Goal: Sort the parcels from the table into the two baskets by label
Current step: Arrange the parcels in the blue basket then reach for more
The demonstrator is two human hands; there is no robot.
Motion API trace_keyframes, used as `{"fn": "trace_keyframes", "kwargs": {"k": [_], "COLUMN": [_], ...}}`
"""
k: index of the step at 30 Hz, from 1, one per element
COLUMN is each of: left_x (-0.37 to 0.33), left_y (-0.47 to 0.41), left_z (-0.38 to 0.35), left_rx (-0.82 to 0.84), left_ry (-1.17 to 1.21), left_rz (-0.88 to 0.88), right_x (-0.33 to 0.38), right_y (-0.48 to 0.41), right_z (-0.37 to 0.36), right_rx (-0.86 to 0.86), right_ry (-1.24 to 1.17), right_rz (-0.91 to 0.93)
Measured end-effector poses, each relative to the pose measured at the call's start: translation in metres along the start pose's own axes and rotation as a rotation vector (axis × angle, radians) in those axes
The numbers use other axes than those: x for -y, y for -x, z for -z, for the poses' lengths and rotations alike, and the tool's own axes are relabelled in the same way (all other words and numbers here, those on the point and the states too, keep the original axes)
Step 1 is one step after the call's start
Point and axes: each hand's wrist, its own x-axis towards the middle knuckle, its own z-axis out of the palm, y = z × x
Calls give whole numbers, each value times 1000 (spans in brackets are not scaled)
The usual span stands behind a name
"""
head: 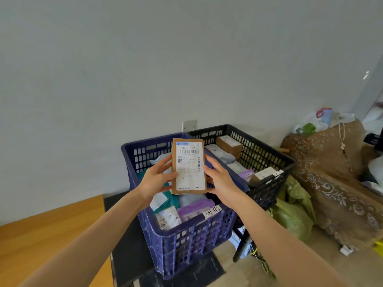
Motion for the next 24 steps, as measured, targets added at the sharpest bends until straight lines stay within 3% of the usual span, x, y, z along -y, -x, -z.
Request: {"fn": "trace_keyframes", "kwargs": {"k": [24], "left_x": [34], "left_y": [-182], "left_z": [72], "left_rx": [-393], "left_ry": [-177], "left_rz": [381], "right_x": [-52], "right_y": [-262], "right_z": [-66], "right_rx": [466], "right_ry": [115], "right_rz": [-259]}}
